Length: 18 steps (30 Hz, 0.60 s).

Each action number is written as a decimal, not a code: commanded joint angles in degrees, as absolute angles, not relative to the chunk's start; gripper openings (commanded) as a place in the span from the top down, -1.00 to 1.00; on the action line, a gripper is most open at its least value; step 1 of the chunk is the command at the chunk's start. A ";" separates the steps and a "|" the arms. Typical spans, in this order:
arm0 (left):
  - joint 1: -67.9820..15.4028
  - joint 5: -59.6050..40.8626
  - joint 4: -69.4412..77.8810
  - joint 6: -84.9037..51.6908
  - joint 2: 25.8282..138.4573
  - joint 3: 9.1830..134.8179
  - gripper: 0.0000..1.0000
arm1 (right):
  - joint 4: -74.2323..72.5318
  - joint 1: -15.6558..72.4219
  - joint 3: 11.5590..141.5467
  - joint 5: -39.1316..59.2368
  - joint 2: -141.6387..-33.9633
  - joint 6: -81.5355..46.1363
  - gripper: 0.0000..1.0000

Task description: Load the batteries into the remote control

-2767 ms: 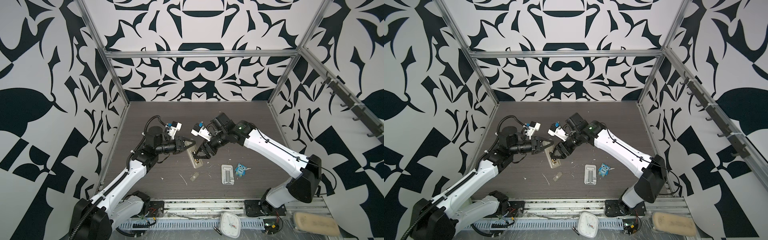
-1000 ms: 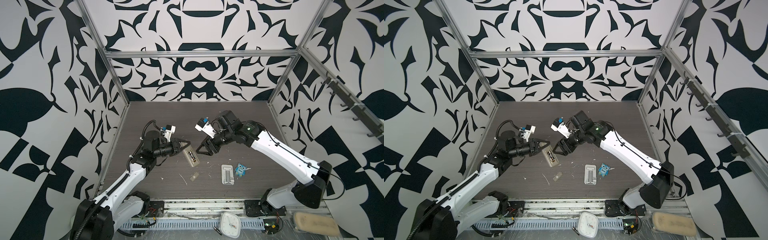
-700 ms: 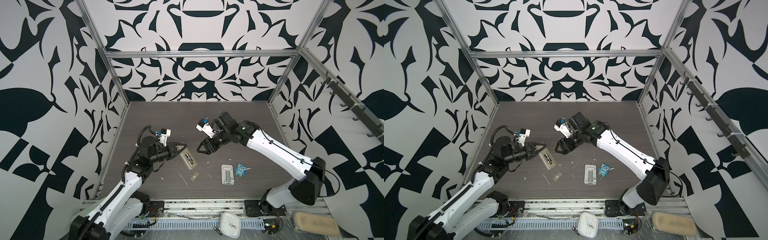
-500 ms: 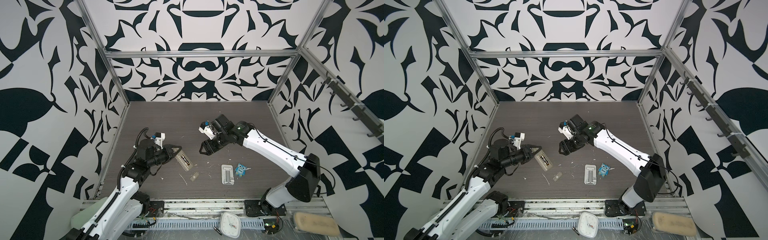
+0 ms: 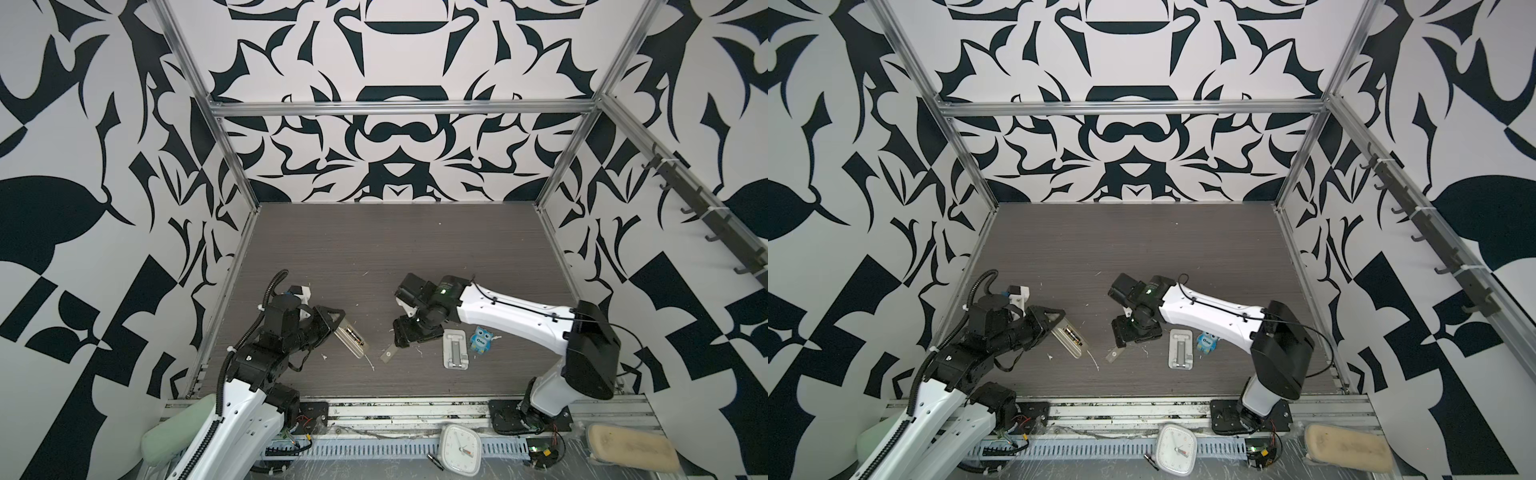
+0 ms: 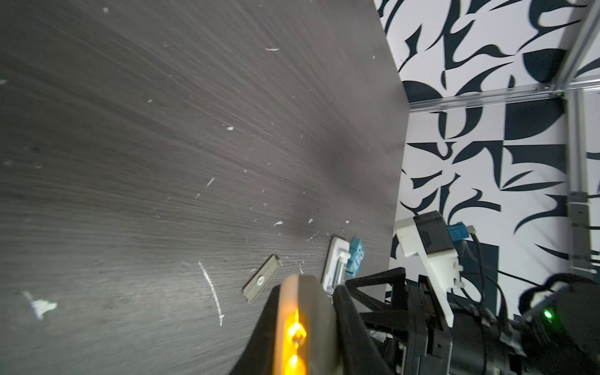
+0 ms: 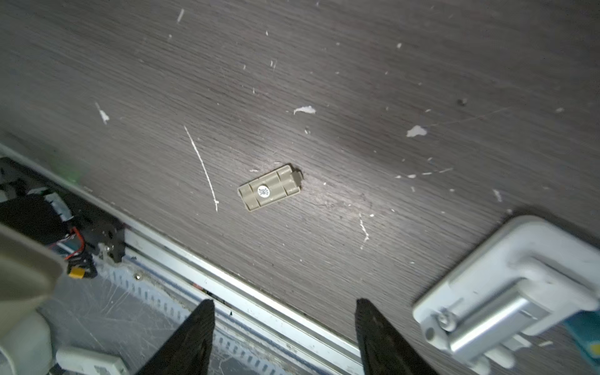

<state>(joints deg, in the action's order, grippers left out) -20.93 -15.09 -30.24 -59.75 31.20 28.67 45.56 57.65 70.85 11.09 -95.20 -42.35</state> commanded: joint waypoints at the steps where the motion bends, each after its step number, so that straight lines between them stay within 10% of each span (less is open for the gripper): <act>1: -20.63 -13.98 -32.98 -59.54 29.06 26.31 1.00 | 40.79 59.81 70.95 5.84 -98.43 -51.42 -0.40; 18: -20.14 -16.82 -12.94 -53.28 41.70 16.71 1.00 | 37.81 60.12 72.28 2.07 -106.41 -58.50 -0.25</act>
<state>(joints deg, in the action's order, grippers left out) -20.51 -15.22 -19.09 -56.95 39.55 16.62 37.39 60.03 70.65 4.10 -107.13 -56.73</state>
